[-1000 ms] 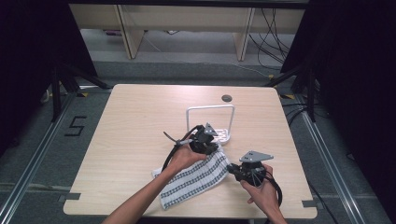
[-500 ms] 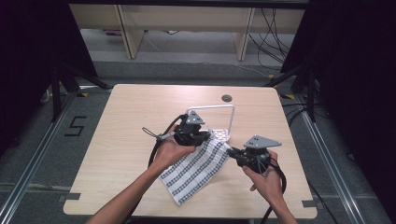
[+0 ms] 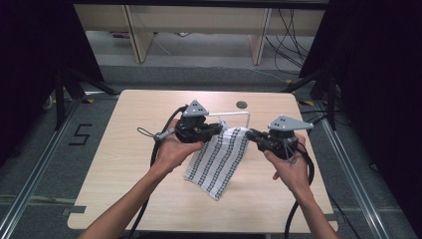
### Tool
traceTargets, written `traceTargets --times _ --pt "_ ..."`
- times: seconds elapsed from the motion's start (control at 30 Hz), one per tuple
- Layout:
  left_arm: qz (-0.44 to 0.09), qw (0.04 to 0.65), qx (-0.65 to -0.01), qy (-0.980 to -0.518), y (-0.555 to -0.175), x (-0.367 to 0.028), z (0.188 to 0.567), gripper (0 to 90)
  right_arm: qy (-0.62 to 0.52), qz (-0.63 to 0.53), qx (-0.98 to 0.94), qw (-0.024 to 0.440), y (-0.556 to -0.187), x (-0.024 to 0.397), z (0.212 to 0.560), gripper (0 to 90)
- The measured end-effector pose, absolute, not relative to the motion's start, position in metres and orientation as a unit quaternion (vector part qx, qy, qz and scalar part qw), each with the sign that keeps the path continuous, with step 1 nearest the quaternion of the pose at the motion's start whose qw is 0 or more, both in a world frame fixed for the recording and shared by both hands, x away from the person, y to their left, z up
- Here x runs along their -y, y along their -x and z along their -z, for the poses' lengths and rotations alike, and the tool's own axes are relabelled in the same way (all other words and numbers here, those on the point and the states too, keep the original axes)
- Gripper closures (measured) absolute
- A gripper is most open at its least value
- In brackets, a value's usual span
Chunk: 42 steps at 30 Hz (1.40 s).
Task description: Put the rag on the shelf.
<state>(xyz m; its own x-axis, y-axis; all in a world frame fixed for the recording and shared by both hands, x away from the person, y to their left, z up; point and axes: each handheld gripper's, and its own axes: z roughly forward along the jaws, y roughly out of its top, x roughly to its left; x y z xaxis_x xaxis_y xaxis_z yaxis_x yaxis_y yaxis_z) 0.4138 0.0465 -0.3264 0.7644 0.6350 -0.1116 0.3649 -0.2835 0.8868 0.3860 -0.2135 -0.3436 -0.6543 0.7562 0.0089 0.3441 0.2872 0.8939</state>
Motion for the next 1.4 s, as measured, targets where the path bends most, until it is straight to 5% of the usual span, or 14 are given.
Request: traceTargets --times 0.57,1.4 --pt "-0.162 0.537 -0.366 -0.742 -0.446 -0.050 0.286 84.8 -0.358 -0.466 -0.769 0.253 -0.433 0.199 0.280 84.8" --pt "-0.164 0.548 -0.420 -0.705 -0.489 -0.051 0.279 84.8 -0.389 -0.458 -0.760 0.248 -0.485 0.186 0.254 84.8"
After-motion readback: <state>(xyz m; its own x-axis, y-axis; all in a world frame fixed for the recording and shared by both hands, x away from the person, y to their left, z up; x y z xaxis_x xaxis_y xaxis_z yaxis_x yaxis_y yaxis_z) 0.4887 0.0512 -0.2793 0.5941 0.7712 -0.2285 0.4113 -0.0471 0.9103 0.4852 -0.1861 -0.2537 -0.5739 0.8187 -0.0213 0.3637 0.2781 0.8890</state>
